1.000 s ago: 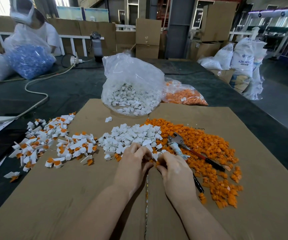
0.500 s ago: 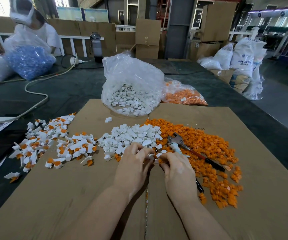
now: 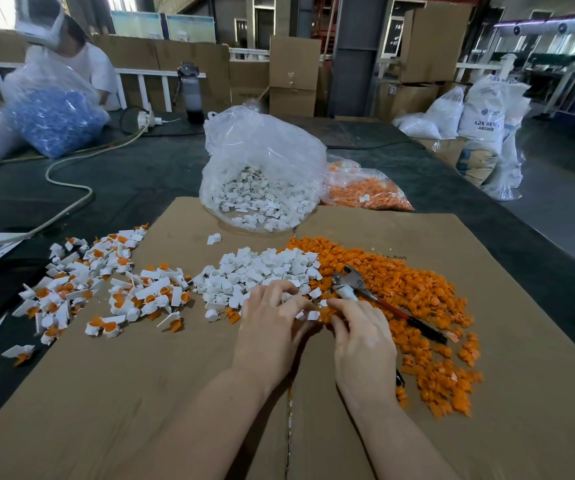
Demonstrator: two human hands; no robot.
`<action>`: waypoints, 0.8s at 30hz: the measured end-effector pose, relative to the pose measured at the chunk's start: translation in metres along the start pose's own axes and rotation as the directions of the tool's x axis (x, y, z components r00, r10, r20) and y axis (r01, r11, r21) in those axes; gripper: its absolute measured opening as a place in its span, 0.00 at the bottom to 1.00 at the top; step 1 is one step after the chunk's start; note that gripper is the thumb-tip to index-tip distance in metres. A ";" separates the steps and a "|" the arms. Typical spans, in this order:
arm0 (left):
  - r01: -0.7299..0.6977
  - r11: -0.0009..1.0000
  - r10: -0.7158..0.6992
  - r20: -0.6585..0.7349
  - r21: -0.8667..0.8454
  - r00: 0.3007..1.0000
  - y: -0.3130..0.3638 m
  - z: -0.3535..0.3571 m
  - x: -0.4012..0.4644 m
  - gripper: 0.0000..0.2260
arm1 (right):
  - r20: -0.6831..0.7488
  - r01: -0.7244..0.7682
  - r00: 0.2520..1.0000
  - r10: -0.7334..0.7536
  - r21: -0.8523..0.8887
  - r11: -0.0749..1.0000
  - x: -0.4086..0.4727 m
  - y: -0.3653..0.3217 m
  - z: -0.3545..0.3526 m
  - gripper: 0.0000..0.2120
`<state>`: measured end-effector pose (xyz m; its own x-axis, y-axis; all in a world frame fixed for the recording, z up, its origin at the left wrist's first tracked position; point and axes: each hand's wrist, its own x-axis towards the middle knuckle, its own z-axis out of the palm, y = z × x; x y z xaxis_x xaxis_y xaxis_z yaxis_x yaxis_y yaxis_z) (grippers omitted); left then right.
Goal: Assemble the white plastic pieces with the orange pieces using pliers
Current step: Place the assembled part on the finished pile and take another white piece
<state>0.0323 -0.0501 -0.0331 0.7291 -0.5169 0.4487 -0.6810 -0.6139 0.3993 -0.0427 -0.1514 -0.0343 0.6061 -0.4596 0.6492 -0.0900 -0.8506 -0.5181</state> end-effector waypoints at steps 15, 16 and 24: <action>0.312 0.763 -0.241 0.199 -0.567 0.950 0.003 -0.016 -0.012 0.11 | 0.100 0.000 0.995 -0.018 0.182 0.983 0.000 -0.002 -0.005 0.05; 0.353 0.711 -0.271 0.225 -0.608 0.936 0.003 -0.016 -0.012 0.10 | 0.103 0.014 0.994 -0.036 0.204 0.979 0.000 -0.003 -0.006 0.06; 0.433 0.558 -0.308 0.308 -0.708 0.900 0.002 -0.021 -0.007 0.07 | 0.186 -0.033 0.982 -0.013 0.238 0.971 -0.001 -0.003 -0.007 0.05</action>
<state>0.0241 -0.0350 -0.0186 0.8874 -0.4597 0.0350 -0.1134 -0.1440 0.9831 -0.0486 -0.1506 -0.0291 0.7437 -0.3933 0.5406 0.0811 -0.7496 -0.6569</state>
